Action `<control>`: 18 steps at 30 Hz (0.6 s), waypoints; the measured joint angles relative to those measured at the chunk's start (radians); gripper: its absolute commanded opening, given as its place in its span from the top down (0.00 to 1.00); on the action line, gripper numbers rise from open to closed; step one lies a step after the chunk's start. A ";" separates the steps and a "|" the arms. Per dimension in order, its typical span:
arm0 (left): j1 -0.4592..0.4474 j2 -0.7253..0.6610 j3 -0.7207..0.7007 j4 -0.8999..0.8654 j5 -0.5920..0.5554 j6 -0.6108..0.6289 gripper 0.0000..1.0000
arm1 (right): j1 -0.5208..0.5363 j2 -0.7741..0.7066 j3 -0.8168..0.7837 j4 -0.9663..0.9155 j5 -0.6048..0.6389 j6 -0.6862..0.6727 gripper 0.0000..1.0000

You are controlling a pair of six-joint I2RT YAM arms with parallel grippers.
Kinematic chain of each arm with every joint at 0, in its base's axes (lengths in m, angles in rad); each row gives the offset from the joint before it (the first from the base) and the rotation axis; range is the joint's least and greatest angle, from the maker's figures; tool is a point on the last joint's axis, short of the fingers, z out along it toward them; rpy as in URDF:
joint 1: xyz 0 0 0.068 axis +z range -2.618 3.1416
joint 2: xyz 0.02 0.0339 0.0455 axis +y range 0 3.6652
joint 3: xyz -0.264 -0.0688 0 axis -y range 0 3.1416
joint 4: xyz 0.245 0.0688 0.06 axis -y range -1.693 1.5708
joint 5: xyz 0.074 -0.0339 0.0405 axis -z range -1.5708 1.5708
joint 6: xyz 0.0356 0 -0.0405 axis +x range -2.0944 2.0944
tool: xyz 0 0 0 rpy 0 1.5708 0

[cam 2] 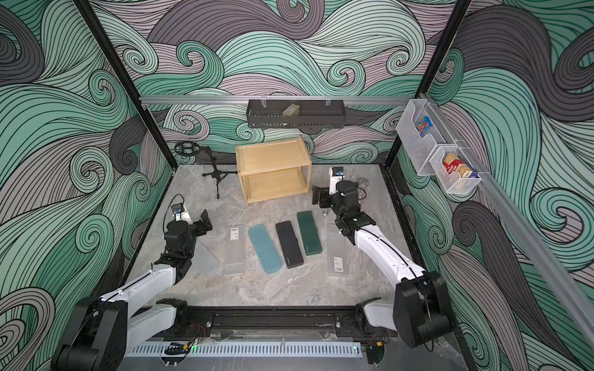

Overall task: Remove the pencil cases from the shelf
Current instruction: Reset both arms

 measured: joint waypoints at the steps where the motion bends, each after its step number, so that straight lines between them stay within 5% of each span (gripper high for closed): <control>1: 0.000 0.033 -0.021 0.056 -0.017 0.020 0.01 | -0.040 0.006 -0.026 0.015 0.004 0.008 0.00; 6: 0.015 0.248 -0.041 0.310 -0.060 0.084 0.01 | -0.227 0.034 -0.182 0.151 0.081 0.021 0.00; 12: 0.089 0.292 -0.015 0.370 -0.035 0.088 0.01 | -0.231 0.035 -0.423 0.481 0.154 -0.086 0.00; 18: 0.126 0.281 -0.018 0.398 0.011 0.066 0.02 | -0.232 0.132 -0.491 0.721 0.189 -0.162 0.00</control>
